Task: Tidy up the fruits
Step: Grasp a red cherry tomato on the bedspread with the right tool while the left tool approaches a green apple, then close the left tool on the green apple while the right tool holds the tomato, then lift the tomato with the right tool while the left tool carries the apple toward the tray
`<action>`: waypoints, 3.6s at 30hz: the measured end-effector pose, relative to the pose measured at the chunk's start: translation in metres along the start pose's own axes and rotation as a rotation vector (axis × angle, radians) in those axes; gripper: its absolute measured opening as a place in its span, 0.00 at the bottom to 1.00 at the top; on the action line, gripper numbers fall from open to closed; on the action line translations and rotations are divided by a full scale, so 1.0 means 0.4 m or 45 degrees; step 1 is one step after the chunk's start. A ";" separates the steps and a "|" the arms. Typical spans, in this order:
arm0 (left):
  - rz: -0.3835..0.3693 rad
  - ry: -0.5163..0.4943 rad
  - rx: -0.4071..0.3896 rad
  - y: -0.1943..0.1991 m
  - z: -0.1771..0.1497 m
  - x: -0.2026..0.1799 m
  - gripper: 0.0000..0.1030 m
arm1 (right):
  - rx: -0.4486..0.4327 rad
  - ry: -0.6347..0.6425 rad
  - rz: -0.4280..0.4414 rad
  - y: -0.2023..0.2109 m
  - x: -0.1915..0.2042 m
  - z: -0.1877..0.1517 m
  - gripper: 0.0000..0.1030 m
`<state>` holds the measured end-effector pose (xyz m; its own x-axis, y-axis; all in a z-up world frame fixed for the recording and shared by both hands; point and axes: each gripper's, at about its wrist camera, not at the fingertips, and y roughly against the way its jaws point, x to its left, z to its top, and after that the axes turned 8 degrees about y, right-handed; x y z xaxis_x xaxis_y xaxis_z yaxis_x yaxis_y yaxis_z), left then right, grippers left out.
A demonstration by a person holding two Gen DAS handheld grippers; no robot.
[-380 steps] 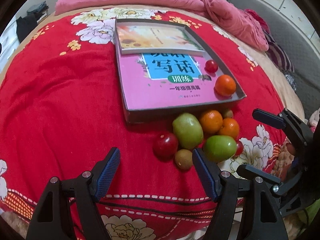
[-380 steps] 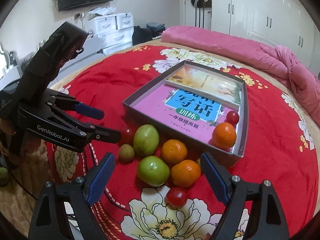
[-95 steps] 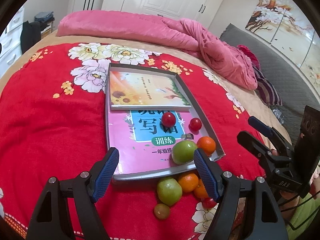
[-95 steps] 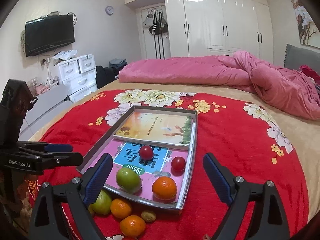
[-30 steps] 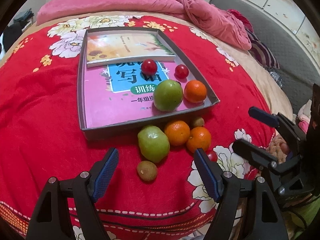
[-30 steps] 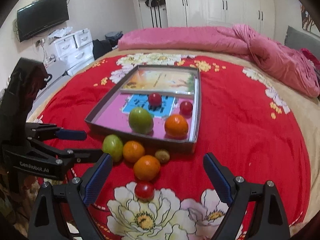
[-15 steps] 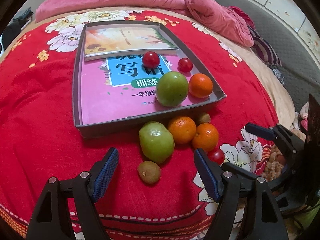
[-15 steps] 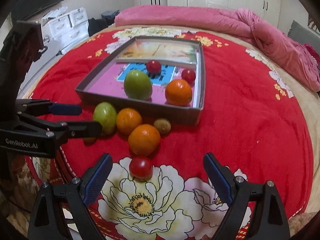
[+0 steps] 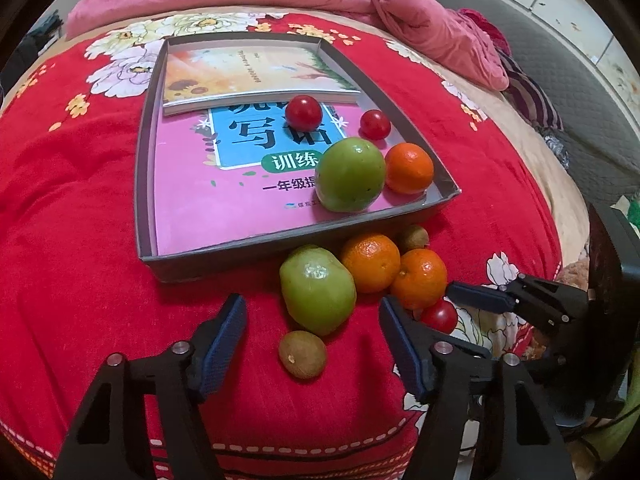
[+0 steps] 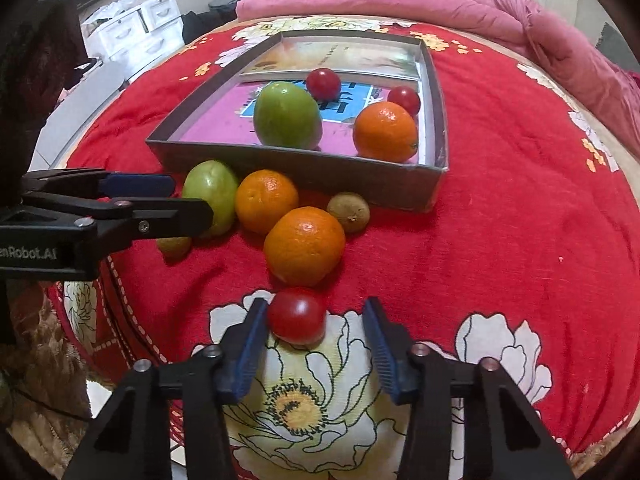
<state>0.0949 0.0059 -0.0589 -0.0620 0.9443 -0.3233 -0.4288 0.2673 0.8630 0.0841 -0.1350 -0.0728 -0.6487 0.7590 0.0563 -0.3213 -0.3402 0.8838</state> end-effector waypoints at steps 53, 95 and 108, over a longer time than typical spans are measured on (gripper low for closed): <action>-0.133 0.037 -0.117 0.063 0.024 0.008 0.43 | -0.345 -0.029 0.024 0.130 -0.024 0.048 0.28; -0.055 0.158 -0.407 0.225 0.068 0.105 0.43 | -0.579 0.088 -0.105 0.212 -0.020 0.088 0.28; -0.024 0.191 -0.439 0.228 0.074 0.128 0.43 | -0.609 0.101 -0.142 0.219 -0.034 0.109 0.28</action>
<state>0.0794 0.0844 0.0145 -0.1716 0.8943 -0.4133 -0.7080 0.1797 0.6830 0.0950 -0.1509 0.0241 -0.6372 0.7667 -0.0783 -0.6600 -0.4904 0.5692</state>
